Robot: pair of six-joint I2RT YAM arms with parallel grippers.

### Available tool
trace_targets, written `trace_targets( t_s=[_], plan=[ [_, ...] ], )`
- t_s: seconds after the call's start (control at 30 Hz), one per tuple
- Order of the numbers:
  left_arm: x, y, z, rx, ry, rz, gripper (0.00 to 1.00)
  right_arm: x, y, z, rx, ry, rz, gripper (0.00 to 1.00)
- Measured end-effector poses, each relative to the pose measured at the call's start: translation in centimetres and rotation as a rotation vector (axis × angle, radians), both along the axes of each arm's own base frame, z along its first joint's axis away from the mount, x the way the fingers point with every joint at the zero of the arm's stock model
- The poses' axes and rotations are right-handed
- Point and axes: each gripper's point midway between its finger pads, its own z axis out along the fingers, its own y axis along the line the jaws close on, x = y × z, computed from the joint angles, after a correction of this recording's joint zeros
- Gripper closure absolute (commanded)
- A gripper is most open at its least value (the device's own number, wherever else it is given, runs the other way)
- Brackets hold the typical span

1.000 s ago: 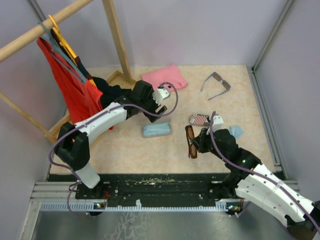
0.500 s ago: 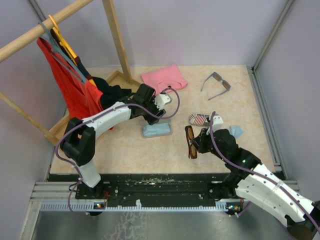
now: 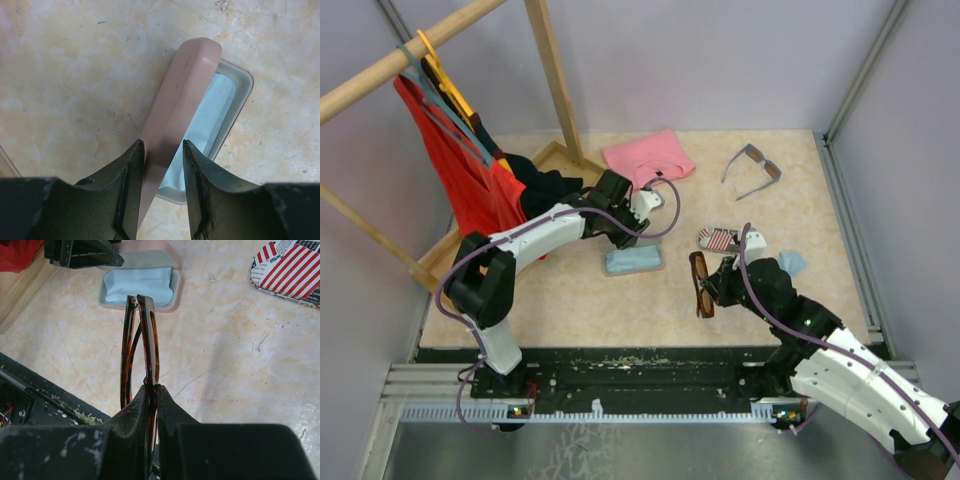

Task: Organize the sunglasses
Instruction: Adjust the sunglasses case at the center of the board.

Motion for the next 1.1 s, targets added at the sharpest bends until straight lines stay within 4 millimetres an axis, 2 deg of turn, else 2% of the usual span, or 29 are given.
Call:
trace_targets(
  t_s=[0.17,0.3,0.57,0.9,1.1],
  plan=[
    [-0.1,-0.1,0.0,-0.01,0.012,0.011,0.65,0.0,0.0,0.0,0.0,0.0,0.0,1.0],
    [-0.3,-0.2,0.0,-0.018,0.025,0.029,0.65,0.0,0.0,0.0,0.0,0.0,0.0,1.0],
    [-0.5,-0.1,0.0,-0.036,0.061,0.1,0.76,0.0,0.0,0.0,0.001,0.001,-0.001,1.0],
    [-1.0,1.4,-0.1,-0.042,0.122,0.338,0.76,0.2,0.0,-0.4,0.015,0.029,-0.038,1.0],
    [-2.8,3.0,0.4,-0.088,0.163,0.536,0.77,0.4,0.0,-1.1,0.046,0.063,-0.083,1.0]
  ],
)
